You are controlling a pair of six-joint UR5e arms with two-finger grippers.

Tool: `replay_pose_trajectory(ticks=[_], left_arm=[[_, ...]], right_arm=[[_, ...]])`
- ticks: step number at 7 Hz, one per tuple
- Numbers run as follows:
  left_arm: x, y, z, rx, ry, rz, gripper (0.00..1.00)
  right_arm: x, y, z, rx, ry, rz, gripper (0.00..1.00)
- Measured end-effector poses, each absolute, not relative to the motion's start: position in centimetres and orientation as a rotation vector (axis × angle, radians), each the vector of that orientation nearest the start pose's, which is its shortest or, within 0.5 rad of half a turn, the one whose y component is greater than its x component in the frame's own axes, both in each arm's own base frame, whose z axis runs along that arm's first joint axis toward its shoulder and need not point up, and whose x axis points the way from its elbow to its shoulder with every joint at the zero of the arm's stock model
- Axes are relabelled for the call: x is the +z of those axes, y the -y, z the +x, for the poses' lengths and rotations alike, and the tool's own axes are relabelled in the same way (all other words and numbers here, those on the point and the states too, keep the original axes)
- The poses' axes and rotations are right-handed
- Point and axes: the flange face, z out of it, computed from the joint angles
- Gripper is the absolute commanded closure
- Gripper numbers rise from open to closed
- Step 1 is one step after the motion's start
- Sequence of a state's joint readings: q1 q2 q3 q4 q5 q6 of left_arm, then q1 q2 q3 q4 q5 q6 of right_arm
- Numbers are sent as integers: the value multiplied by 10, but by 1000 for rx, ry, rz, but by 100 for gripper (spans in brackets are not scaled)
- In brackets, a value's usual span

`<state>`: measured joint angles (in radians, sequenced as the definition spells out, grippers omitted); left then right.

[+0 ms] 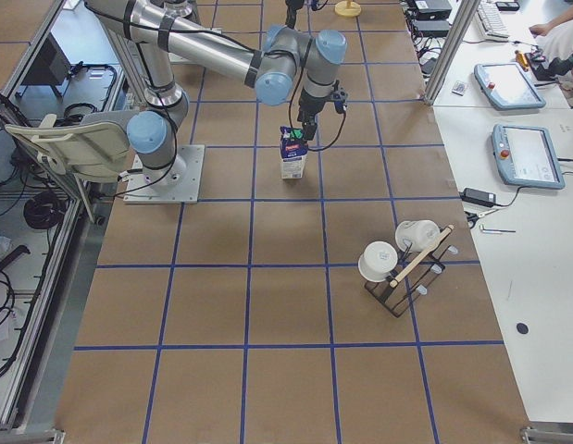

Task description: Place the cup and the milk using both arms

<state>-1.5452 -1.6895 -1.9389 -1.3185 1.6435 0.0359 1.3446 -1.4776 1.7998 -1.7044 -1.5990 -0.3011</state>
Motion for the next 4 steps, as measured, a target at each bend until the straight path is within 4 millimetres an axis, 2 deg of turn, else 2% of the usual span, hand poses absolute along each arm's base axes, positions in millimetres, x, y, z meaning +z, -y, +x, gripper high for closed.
replay_pose_trajectory(ticks=[1,2,3,4], left_arm=[[272,473,-112,388,-3040,46,35],[263,474,-111,416,-3033,71,48],[255,474,-110,442,-3020,96,55],[249,475,-108,458,-3000,118,68]], right_arm=[[341,506,17,307,-3102,-121,7],[339,505,18,316,-3101,-118,7],[337,504,18,327,-3099,-111,7],[335,503,18,339,-3097,-104,8]])
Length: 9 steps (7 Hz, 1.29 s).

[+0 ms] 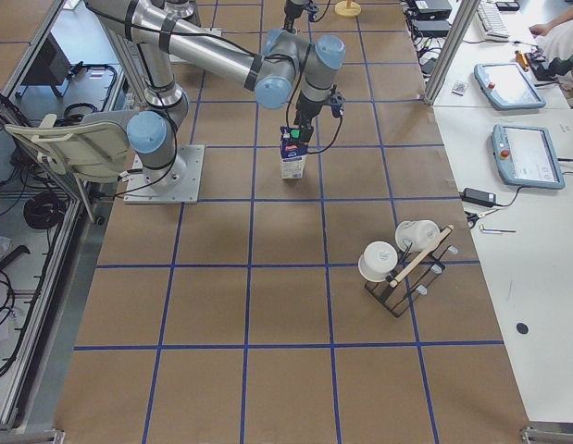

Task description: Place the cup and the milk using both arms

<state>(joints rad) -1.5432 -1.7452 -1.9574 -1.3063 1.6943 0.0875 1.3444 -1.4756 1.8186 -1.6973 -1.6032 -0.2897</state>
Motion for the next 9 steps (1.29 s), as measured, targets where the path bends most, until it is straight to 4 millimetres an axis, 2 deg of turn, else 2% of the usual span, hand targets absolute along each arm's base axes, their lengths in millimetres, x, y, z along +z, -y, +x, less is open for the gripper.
replay_pose_trajectory(ticks=[1,3,4,6,7,8,9], left_arm=[[245,478,-107,459,-2988,130,100],[242,481,-106,453,-2983,143,100],[244,484,-106,426,-2986,149,100],[249,494,-113,320,-2998,146,100],[257,500,-127,248,-3022,118,100],[270,505,-154,182,-3051,88,100],[281,505,-193,139,-3071,75,100]], right_arm=[[333,501,17,348,-3096,-97,10],[333,497,17,379,-3093,-82,16],[332,495,17,393,-3093,-68,27],[332,495,17,400,-3092,-59,58],[333,495,17,395,-3093,-58,74],[334,496,17,388,-3095,-58,86],[335,496,16,388,-3103,-59,87]])
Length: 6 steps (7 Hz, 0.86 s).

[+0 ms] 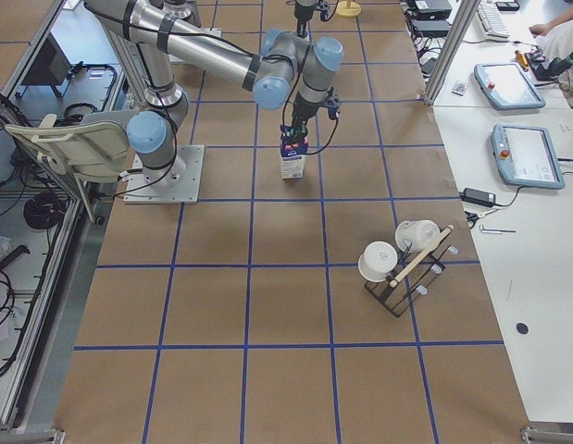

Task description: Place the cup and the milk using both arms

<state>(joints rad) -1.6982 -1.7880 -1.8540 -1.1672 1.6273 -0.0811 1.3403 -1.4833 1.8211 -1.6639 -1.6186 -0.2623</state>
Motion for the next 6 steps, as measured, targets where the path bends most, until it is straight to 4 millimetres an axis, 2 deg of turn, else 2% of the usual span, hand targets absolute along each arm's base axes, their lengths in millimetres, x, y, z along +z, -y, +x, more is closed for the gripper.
replay_pose_trajectory(ticks=[2,3,4,5,6], left_arm=[[283,484,-295,146,-3118,84,100],[281,470,-340,161,-3137,7,100],[280,460,-371,184,-3149,-64,100],[276,452,-391,220,-3147,-79,100],[273,448,-401,247,-3143,-67,87]], right_arm=[[342,499,11,388,-3140,-65,88],[350,502,10,371,-3150,-66,88],[359,506,10,349,-3155,-65,88],[372,510,10,329,-3156,-66,88],[383,514,11,306,-3152,-67,88]])
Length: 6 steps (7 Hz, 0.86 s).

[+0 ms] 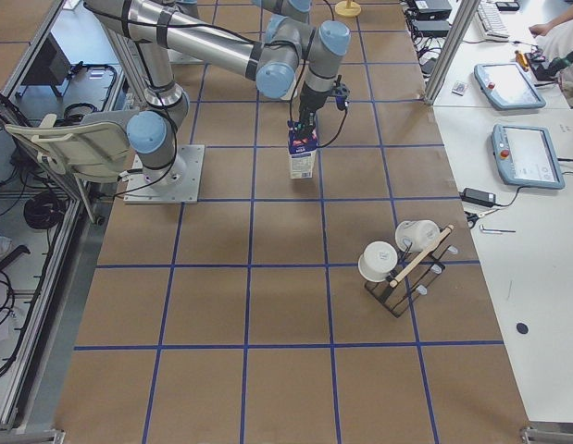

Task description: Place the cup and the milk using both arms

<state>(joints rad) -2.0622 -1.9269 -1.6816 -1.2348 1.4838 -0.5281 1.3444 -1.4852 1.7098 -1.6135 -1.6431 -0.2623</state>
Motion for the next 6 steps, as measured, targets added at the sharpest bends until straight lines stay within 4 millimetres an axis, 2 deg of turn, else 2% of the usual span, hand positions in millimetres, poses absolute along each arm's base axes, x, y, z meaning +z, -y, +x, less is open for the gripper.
replay_pose_trajectory(ticks=[1,2,4,5,6], left_arm=[[271,446,-406,264,-3140,-52,33],[270,445,-409,285,-3146,-42,0],[271,443,-413,317,-3175,-40,0],[280,443,-411,307,-3185,-21,3],[299,443,-403,273,-3186,37,9]], right_arm=[[390,517,14,283,-3137,-66,88],[393,519,16,269,-3120,-59,88],[393,519,20,264,-3107,-62,88],[393,519,26,264,-3104,-71,88],[393,519,36,261,-3097,-68,88]])
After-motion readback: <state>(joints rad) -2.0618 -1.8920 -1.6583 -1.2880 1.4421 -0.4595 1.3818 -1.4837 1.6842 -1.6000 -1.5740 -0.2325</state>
